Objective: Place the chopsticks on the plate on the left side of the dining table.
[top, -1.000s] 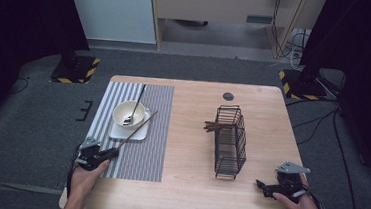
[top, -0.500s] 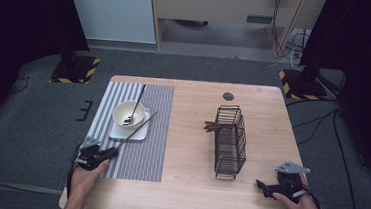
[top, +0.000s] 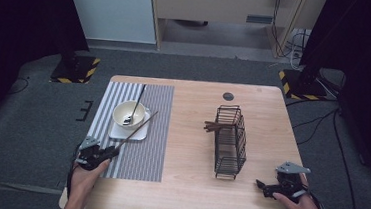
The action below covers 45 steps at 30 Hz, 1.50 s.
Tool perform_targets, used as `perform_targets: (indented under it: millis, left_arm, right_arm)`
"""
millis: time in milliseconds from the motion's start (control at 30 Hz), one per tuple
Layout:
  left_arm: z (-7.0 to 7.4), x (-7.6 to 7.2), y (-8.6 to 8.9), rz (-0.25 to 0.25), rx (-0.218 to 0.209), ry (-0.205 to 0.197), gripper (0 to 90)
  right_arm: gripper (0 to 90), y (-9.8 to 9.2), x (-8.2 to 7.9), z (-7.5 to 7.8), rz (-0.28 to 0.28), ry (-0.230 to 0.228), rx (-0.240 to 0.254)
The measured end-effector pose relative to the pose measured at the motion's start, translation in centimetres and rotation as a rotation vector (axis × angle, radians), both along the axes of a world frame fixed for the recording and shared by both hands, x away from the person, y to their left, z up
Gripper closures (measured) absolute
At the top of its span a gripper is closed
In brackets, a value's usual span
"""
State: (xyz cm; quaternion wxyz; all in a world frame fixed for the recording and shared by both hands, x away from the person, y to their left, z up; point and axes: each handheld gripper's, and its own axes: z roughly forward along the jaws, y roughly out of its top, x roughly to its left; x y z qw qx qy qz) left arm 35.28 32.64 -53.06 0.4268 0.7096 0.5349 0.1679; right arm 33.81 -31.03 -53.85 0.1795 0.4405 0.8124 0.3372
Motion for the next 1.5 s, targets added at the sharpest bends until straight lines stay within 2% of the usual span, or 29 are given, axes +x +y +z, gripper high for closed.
perform_targets:
  millis: [167,267,467,567,633,867,967,1167,1367,1500]
  left_arm:
    - [0.5,-0.2,-0.1,0.0,-0.002,-0.05,62.3]
    - [1.0,-0.4,-0.4,-0.01,-0.02,-0.079,60.3]
    - [2.2,-0.8,-1.9,-0.047,0.018,-0.128,57.1]
    - [2.8,-0.8,-2.7,-0.074,0.007,-0.141,54.5]
    - [3.2,-0.8,-3.3,-0.093,-0.005,-0.14,53.3]
    - [4.3,-0.3,-6.0,-0.176,0.01,-0.141,45.7]
    - [4.6,-0.1,-7.3,-0.207,-0.001,-0.132,42.1]
    - [5.0,0.3,-8.6,-0.231,-0.008,-0.121,36.7]
    - [5.3,0.8,-9.4,-0.24,-0.06,-0.113,34.6]
    - [5.4,1.1,-10.0,-0.249,-0.055,-0.115,33.6]
  right_arm:
    - [0.2,0.0,0.0,0.0,0.0,0.0,0.0]
    - [0.2,0.0,0.0,0.0,0.0,0.0,0.0]
    - [0.2,0.0,0.0,0.0,0.0,0.0,0.0]
    - [0.2,0.0,0.0,0.0,0.0,0.0,0.0]
    - [0.2,0.0,0.0,0.0,0.0,0.0,0.0]
    - [0.2,0.0,0.0,0.0,0.0,0.0,0.0]
    - [0.2,0.0,0.0,0.0,0.0,0.0,0.0]
    - [0.2,0.0,0.0,0.0,0.0,0.0,0.0]
    - [0.2,0.0,0.0,0.0,0.0,0.0,0.0]
    - [0.2,0.0,0.0,0.0,0.0,0.0,0.0]
